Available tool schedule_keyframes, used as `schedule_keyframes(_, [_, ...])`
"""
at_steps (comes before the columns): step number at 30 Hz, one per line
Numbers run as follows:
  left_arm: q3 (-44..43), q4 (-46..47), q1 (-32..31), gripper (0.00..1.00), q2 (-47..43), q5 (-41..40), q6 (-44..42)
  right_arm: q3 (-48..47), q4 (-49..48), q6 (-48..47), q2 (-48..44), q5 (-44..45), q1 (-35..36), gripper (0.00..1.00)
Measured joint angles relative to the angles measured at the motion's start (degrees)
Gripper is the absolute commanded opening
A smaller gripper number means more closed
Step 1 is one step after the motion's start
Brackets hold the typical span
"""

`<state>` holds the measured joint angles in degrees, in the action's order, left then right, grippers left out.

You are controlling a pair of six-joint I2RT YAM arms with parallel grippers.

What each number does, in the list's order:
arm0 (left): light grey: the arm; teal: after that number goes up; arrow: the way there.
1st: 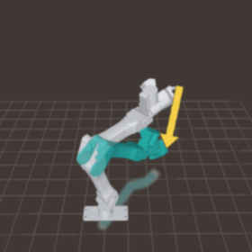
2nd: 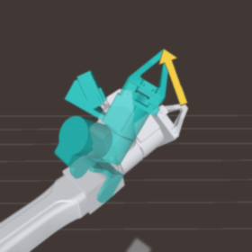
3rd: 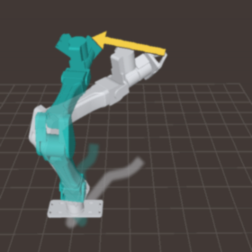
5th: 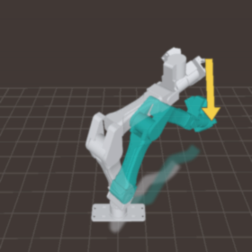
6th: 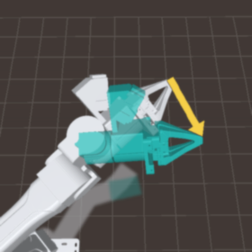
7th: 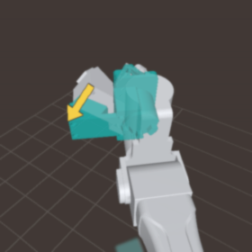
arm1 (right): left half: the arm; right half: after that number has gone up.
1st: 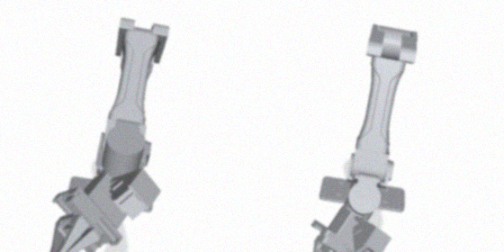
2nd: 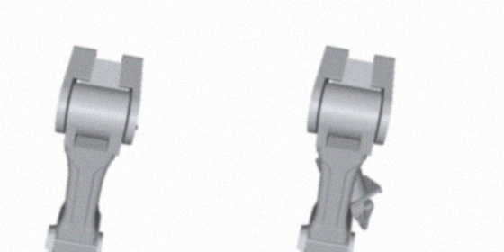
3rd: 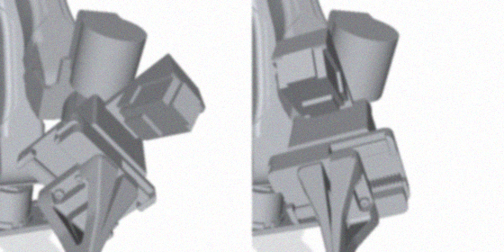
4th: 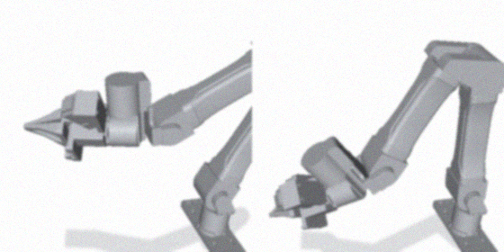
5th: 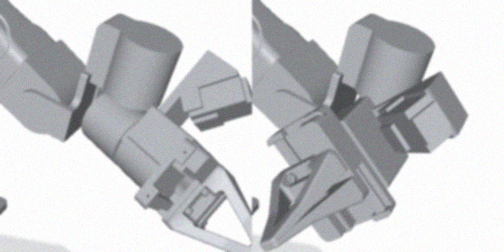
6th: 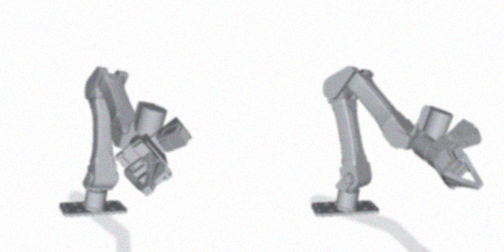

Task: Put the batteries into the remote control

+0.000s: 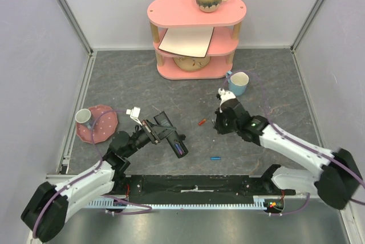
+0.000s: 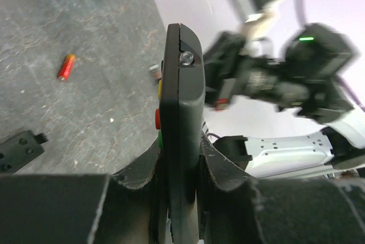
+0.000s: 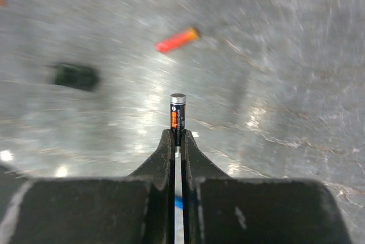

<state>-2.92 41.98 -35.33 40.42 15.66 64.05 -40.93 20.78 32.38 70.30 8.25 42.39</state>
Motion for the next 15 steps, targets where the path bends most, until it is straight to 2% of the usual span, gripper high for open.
schedule_keyframes(3, [0.0,2.49,0.02,0.02,5.68,0.09,0.02,-6.29,3.91,0.11,-7.19,-3.34,1.33,0.0])
schedule_keyframes(5, [0.0,4.72,0.02,0.02,9.62,0.44,0.04,-13.88,6.86,-1.01,-7.76,-5.33,2.78,0.0])
schedule_keyframes(10, [0.0,13.11,0.0,0.02,18.62,1.4,0.85,-26.34,13.57,-4.35,-5.55,-8.87,7.43,0.0])
schedule_keyframes(15, [0.0,20.68,0.02,0.02,23.96,1.88,2.64,-30.49,19.96,-6.38,1.6,-11.61,13.94,0.0])
